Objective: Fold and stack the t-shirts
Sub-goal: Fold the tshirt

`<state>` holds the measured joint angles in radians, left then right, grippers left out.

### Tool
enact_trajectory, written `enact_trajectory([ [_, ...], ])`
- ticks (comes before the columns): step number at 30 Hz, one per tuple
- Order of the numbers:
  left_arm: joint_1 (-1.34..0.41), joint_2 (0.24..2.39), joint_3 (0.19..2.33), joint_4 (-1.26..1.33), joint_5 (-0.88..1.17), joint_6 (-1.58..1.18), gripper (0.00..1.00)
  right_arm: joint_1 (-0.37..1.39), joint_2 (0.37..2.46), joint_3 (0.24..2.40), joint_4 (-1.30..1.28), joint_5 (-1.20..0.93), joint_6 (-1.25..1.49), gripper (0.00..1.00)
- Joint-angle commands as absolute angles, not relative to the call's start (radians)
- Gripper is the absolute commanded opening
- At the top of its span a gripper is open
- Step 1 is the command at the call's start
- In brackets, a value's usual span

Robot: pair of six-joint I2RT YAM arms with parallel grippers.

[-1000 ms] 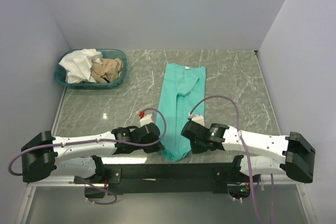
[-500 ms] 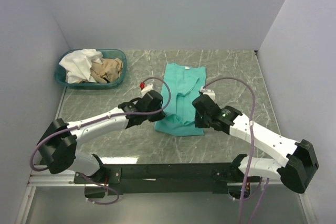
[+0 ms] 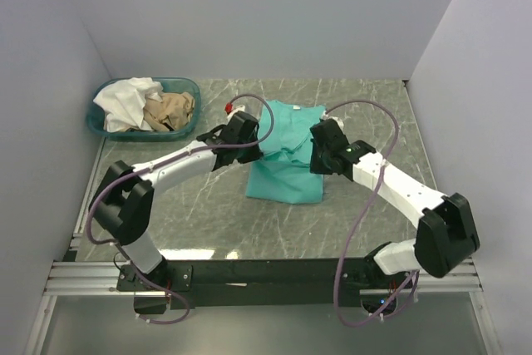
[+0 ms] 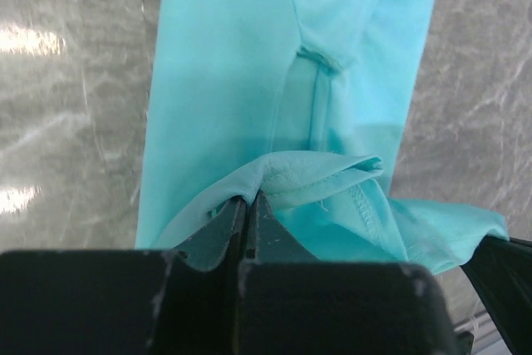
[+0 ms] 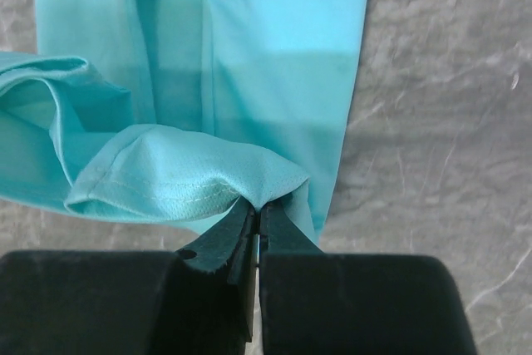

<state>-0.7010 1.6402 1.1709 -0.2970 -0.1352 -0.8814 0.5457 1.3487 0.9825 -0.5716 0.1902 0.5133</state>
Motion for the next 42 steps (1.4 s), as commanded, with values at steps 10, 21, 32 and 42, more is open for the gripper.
enact_trajectory([
  [10,-0.617,1.845,1.342,-0.272,0.009,-0.77,0.01,0.433,1.545,1.129,-0.48,0.133,0.419,0.0],
  [21,-0.566,1.937,1.404,-0.253,0.077,-0.755,0.11,0.365,1.696,1.181,-0.416,0.057,0.373,0.03],
  [32,-0.563,1.793,1.353,-0.236,0.039,-0.752,1.0,0.353,1.582,1.189,-0.448,0.106,0.439,0.71],
  [42,-0.566,1.582,1.046,-0.189,0.049,-0.819,0.99,0.353,1.289,0.861,-0.411,0.008,0.514,0.72],
])
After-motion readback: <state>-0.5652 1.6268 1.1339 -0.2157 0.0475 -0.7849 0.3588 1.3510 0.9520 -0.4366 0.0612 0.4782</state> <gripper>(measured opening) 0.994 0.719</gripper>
